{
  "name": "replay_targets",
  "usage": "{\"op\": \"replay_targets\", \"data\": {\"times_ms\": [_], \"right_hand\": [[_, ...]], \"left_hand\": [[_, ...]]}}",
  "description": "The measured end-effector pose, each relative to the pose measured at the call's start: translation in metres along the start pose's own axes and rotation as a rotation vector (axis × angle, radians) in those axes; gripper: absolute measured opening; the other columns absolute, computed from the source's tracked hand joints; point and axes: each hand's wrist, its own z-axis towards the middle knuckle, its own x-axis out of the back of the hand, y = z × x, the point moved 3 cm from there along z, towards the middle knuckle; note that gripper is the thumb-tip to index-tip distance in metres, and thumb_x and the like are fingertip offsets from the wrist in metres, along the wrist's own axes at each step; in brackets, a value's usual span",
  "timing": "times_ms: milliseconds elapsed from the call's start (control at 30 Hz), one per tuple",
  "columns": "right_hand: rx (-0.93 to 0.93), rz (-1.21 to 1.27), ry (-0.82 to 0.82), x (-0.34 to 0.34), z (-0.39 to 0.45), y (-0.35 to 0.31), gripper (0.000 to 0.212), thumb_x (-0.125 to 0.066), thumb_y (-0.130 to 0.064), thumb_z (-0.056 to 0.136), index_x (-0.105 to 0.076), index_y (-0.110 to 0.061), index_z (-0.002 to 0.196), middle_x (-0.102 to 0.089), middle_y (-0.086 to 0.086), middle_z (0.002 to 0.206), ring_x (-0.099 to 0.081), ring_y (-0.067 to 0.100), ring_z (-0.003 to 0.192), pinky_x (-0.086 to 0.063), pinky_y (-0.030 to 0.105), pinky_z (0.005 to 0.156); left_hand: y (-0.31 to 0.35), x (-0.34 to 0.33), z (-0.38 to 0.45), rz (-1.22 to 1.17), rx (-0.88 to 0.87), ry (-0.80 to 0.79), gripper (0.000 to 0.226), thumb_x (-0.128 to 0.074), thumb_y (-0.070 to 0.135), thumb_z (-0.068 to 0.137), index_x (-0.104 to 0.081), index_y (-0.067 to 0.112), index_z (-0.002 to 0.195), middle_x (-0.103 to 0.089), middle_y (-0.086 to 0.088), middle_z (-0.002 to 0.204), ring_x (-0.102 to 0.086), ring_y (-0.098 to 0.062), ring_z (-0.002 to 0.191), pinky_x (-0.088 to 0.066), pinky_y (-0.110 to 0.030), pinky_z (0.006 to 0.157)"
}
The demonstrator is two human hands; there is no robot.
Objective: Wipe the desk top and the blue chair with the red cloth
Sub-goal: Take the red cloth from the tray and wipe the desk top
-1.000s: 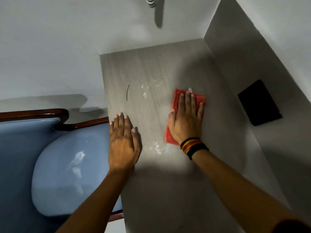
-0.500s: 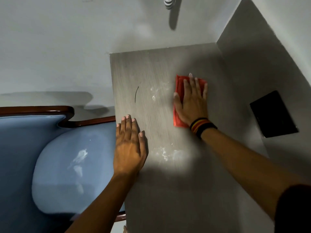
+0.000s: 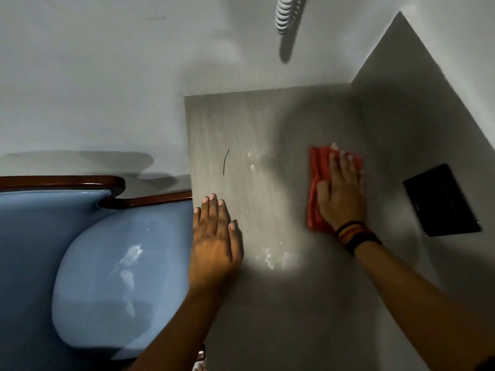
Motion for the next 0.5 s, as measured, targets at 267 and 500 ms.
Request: {"op": "replay_targets", "data": {"times_ms": [267, 500], "right_hand": [[0.067, 0.015, -0.005, -0.018, 0.105, -0.135, 0.070, -0.032, -0.037, 0.102, -0.018, -0.010, 0.164, -0.013, 0.013, 0.174, -0.014, 0.032, 0.161, -0.008, 0.056, 0.131], [0.472, -0.013, -0.122, -0.022, -0.041, -0.096, 0.072, -0.030, -0.039, 0.097, -0.018, -0.021, 0.165, -0.019, 0.004, 0.174, -0.017, 0.025, 0.162, -0.017, 0.055, 0.131]], "left_hand": [[-0.001, -0.003, 0.003, 0.037, -0.011, 0.013, 0.059, -0.028, 0.029, 0.109, -0.029, 0.002, 0.162, -0.020, -0.015, 0.174, -0.009, -0.026, 0.165, -0.008, -0.048, 0.136], [0.004, 0.005, 0.003, 0.060, 0.007, -0.013, 0.059, -0.028, 0.028, 0.108, -0.036, -0.002, 0.158, -0.029, -0.019, 0.170, -0.019, -0.031, 0.162, -0.018, -0.053, 0.134]]}}
